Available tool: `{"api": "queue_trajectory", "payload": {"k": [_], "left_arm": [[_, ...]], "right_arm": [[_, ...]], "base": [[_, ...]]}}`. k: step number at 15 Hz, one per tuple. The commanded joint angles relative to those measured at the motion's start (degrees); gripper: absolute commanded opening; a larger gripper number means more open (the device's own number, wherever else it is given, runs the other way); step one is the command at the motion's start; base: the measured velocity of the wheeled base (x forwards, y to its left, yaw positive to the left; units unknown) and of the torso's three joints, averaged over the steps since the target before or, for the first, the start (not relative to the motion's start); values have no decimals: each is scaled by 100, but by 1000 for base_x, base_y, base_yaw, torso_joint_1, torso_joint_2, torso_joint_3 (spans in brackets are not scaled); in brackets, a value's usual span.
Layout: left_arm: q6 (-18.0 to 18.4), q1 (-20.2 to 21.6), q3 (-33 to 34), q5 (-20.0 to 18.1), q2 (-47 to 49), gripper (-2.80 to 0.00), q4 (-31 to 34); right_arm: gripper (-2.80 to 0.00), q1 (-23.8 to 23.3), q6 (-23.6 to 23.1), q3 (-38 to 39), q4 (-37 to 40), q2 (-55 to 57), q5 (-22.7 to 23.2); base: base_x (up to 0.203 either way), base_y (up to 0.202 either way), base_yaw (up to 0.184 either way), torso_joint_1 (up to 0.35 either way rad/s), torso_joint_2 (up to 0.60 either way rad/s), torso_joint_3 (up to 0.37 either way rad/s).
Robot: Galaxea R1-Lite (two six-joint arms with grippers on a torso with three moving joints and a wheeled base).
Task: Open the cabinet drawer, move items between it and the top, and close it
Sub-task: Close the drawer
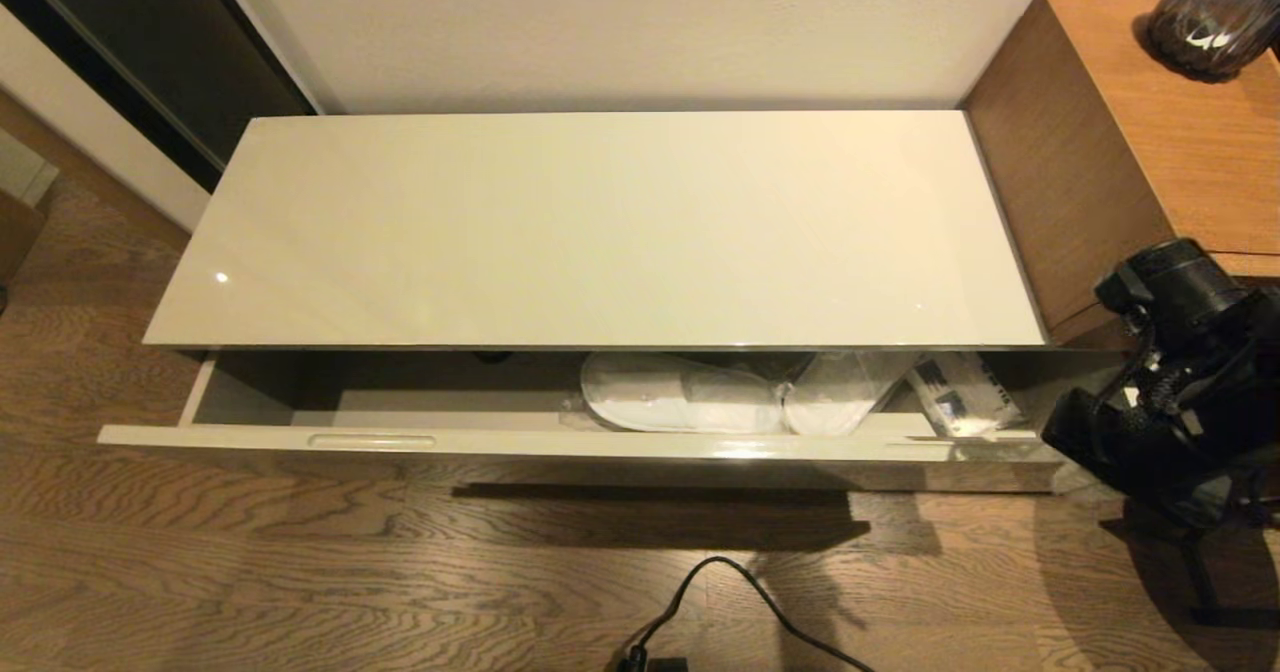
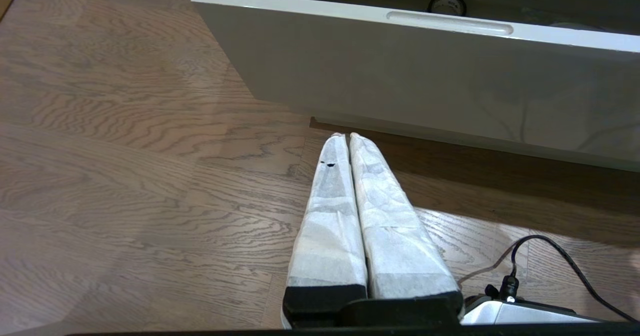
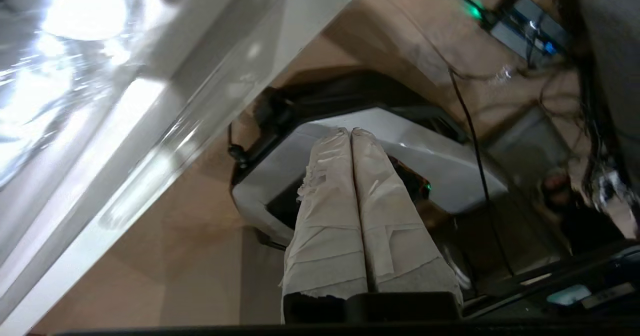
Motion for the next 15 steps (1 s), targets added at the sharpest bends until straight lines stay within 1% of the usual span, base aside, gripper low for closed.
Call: {"api": "queue_trajectory", "payload": {"k": [1, 3, 10, 13, 15], "left_arm": [[-3, 2, 9, 7, -222, -280, -2], [-3, 2, 9, 7, -222, -280, -2], [-3, -7, 9, 7, -222, -280, -2], [-3, 2, 11, 7, -222, -280, -2], [-3, 1, 9, 7, -222, -280, -2]], "right_arm": [[-280, 31, 112, -82, -1, 436, -13], [-280, 31, 263, -278, -5, 672, -16], [-280, 27, 465, -799, -20, 1016, -37], [-280, 22, 566, -1216, -403, 1053, -43], [-280, 22, 582, -1484, -461, 1087, -49]], "base": [[0, 0, 0, 0, 0, 0], [0, 0, 0, 0, 0, 0], [0, 0, 0, 0, 0, 0], [0, 0, 0, 0, 0, 0], [0, 0, 0, 0, 0, 0]]}}
